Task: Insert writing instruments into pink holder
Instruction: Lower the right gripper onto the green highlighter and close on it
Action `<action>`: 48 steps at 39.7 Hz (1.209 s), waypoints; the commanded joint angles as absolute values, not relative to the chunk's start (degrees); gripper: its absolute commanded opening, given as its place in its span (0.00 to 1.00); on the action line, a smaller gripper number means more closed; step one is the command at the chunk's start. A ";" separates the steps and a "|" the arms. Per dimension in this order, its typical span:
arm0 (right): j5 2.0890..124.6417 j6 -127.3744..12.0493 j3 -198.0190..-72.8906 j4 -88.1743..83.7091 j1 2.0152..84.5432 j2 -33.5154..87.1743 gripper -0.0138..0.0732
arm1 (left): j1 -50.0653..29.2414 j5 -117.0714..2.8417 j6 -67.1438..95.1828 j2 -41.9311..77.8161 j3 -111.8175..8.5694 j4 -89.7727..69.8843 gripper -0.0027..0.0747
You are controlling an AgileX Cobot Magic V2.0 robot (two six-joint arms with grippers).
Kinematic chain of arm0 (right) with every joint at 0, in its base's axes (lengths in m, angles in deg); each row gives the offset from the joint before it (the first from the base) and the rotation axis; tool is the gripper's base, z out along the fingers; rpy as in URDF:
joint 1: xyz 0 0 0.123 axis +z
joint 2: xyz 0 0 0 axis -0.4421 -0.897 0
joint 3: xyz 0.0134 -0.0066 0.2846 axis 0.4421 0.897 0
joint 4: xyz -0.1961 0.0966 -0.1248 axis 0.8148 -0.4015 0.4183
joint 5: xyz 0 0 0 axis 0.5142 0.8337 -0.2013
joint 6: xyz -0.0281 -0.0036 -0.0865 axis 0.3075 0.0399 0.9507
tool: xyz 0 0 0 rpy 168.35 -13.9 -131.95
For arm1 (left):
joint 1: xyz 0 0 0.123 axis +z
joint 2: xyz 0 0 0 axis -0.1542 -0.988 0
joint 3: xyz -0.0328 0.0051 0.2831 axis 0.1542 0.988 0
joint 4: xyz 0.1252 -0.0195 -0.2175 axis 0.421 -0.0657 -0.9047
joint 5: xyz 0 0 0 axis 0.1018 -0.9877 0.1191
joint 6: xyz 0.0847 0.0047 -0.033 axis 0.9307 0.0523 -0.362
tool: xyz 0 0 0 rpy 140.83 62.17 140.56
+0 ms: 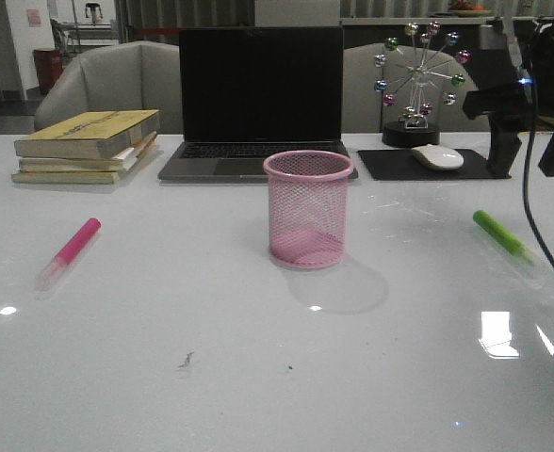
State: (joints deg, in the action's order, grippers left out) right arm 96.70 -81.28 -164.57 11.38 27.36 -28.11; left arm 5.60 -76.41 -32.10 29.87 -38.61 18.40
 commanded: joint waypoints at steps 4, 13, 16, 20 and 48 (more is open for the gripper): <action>96.39 -80.56 -169.64 11.48 27.15 -28.84 0.71 | 5.62 -71.99 -32.53 29.96 -40.73 18.00 0.67; 96.25 -79.72 -171.56 11.42 27.15 -31.70 0.71 | 5.62 -71.99 -32.53 29.96 -40.73 18.00 0.67; 96.11 -79.72 -171.56 11.42 27.15 -32.26 0.71 | 5.62 -71.99 -32.53 29.96 -40.73 18.00 0.67; 96.11 -79.72 -171.56 11.42 27.15 -33.40 0.71 | 5.62 -71.99 -32.53 29.96 -40.73 18.00 0.67; 93.65 -79.72 -171.56 11.32 27.15 -35.90 0.57 | 5.62 -71.99 -32.53 29.96 -40.73 18.00 0.67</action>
State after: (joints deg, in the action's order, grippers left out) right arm 95.34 -80.25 -169.63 11.38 27.36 -38.83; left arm 5.60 -76.41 -32.10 29.87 -38.61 18.40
